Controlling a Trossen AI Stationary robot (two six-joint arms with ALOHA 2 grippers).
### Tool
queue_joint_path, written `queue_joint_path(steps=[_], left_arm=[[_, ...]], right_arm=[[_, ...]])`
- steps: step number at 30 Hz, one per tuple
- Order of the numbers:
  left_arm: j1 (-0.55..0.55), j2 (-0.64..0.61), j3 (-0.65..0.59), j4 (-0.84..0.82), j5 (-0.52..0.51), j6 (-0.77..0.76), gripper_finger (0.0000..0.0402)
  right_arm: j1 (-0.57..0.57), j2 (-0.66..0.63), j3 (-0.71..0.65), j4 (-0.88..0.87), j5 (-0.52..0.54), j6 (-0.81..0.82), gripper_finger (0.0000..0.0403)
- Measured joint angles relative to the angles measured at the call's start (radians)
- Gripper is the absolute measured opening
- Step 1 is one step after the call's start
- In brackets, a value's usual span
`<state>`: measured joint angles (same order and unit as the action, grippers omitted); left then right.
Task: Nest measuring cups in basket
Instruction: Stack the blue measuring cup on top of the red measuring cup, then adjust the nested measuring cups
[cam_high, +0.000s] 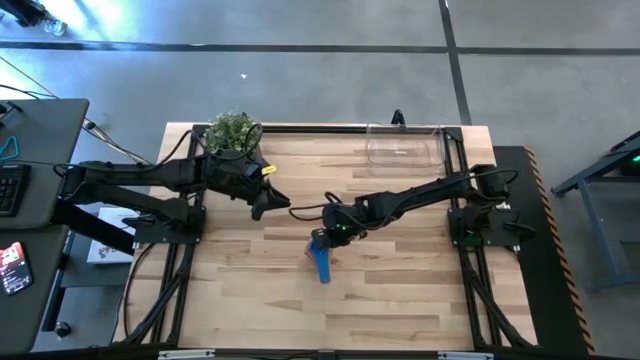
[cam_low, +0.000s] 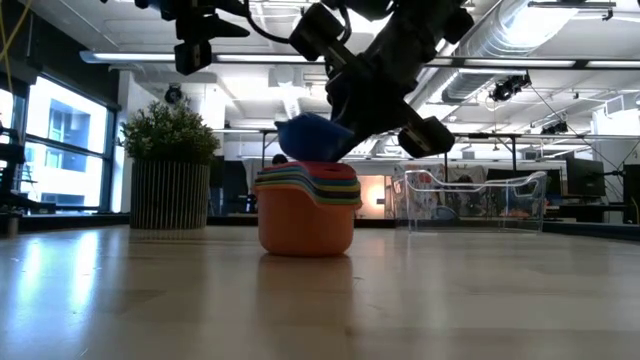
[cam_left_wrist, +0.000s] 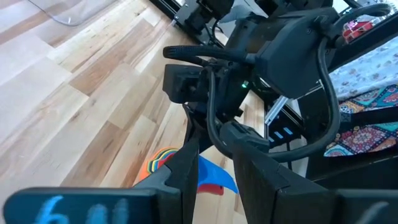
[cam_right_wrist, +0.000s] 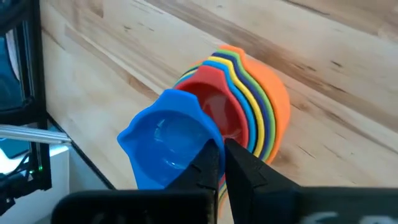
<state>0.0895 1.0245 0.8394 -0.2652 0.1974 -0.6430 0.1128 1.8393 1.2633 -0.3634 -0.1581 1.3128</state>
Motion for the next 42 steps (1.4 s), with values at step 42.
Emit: queue_joint_path(steps=[42], left_arm=[[0.0,0.0,0.0,-0.035,0.002,0.026,0.009]], right_arm=[[0.002,-0.021,0.0,-0.001,-0.023,0.041,0.0076]])
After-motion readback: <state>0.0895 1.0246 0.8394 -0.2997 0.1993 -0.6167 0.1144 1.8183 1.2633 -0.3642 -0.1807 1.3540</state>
